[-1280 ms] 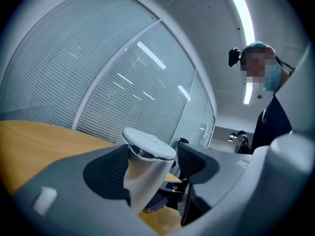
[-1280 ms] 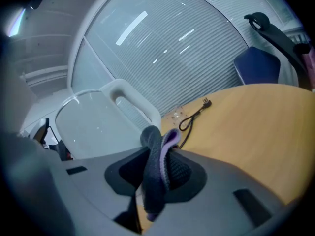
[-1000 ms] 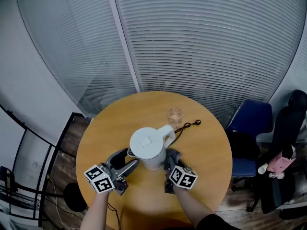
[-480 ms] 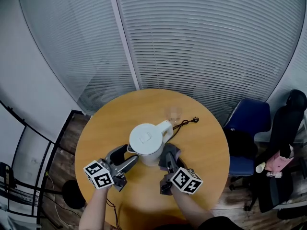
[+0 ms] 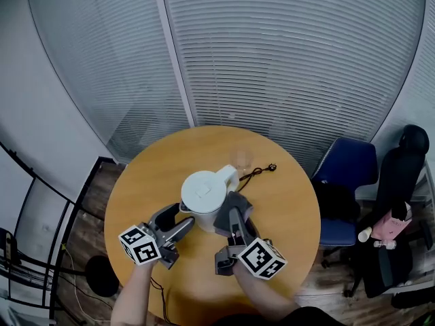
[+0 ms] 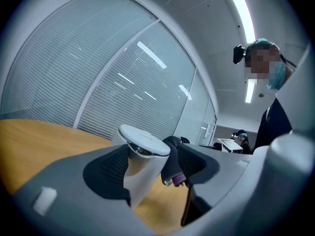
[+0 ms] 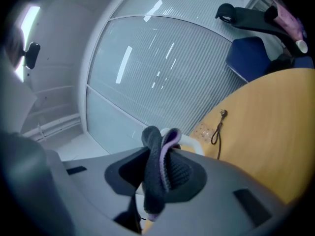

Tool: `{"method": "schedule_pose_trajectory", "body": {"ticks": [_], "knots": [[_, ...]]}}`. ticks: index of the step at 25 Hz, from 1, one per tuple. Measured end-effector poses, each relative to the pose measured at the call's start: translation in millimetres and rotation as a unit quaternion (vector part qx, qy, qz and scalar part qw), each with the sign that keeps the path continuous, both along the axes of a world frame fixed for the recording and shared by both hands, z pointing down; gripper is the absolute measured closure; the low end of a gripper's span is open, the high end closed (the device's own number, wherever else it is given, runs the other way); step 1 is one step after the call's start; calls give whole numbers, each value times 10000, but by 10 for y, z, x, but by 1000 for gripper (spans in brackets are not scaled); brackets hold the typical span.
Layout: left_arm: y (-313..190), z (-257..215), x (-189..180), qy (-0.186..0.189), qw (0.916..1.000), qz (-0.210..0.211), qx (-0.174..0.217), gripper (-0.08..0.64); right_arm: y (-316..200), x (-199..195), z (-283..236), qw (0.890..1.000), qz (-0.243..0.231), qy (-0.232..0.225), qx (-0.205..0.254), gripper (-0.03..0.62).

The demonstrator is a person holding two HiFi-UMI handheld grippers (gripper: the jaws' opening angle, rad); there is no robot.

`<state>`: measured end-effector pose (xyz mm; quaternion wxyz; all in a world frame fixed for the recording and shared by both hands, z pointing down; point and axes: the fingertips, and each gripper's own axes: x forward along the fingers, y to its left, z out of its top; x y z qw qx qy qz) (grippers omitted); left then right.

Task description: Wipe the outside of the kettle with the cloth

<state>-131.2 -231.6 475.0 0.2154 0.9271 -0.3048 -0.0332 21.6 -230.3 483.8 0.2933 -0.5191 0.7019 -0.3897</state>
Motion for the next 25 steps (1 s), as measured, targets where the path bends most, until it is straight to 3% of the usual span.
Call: {"method": "schedule_pose_trajectory", "body": {"ticks": [7, 19, 25], "knots": [[40, 0, 7, 71, 10000, 6, -23, 258, 30, -64, 115, 9998, 38, -130, -164, 502], [218, 10, 93, 97, 9997, 216, -27, 259, -149, -30, 694, 9963, 8, 427, -742, 502], [260, 13, 99, 181, 9997, 181, -7, 259, -170, -11, 1204, 9898, -8, 545, -1316, 502]]}}
